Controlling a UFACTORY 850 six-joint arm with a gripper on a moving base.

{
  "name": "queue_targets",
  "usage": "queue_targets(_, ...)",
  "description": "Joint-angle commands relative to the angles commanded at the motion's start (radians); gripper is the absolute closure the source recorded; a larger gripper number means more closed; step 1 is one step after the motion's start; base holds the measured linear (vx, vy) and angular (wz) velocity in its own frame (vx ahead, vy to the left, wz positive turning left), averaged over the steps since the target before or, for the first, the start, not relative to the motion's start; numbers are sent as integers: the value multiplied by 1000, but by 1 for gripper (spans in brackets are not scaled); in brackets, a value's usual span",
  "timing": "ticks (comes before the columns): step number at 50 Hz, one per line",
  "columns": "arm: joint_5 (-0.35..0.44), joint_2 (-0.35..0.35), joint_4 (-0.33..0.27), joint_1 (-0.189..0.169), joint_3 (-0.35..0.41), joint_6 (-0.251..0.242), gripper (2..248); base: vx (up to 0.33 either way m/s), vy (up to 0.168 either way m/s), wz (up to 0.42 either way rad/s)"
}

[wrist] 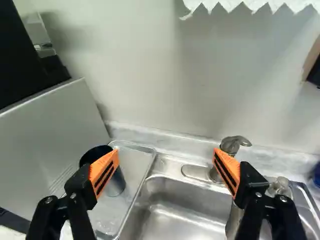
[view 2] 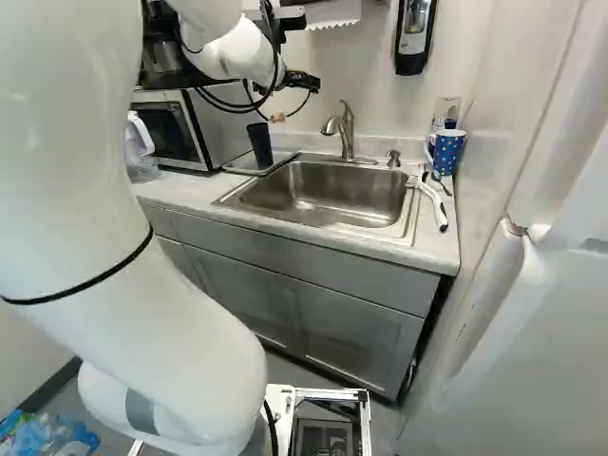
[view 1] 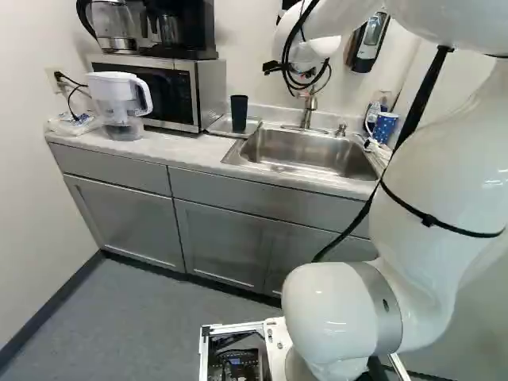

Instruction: Rinse the cup and place it in the tray

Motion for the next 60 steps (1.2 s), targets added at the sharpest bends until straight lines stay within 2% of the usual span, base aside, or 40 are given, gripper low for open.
queue_targets(24, -118, 68, 0, 7, 66, 0, 3, 0, 0, 0)
queue_targets(60, -324, 130, 0, -1, 124, 0, 3, 0, 0, 0)
